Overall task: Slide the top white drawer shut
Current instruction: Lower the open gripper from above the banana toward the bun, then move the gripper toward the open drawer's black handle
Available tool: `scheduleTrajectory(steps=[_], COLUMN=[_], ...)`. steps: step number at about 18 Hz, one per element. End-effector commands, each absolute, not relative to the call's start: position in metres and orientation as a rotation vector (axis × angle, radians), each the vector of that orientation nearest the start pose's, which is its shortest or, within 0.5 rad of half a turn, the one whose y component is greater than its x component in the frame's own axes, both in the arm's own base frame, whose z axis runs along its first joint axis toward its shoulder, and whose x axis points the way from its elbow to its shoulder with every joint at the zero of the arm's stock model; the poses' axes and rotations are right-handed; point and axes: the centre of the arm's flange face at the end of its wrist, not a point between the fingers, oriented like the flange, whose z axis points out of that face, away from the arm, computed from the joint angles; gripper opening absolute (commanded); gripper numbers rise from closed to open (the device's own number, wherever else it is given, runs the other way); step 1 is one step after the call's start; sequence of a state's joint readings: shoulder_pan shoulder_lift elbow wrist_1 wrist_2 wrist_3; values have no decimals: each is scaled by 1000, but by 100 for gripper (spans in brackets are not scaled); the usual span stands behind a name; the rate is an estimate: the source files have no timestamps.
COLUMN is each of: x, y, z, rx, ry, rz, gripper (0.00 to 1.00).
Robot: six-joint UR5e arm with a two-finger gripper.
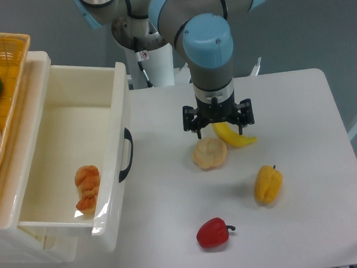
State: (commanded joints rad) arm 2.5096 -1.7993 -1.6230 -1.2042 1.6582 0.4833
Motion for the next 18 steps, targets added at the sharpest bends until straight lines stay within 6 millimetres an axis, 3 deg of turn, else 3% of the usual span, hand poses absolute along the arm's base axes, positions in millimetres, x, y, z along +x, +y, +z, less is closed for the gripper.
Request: scheduleTrajectory(steps=[9, 13, 18], x=[-393, -392, -377], y=[459, 464, 480], z=[342, 336, 311], rx=[-3094, -3114, -3088], ry=[-710, -704, -671], rz=[142, 171, -10], gripper=[100, 100, 100])
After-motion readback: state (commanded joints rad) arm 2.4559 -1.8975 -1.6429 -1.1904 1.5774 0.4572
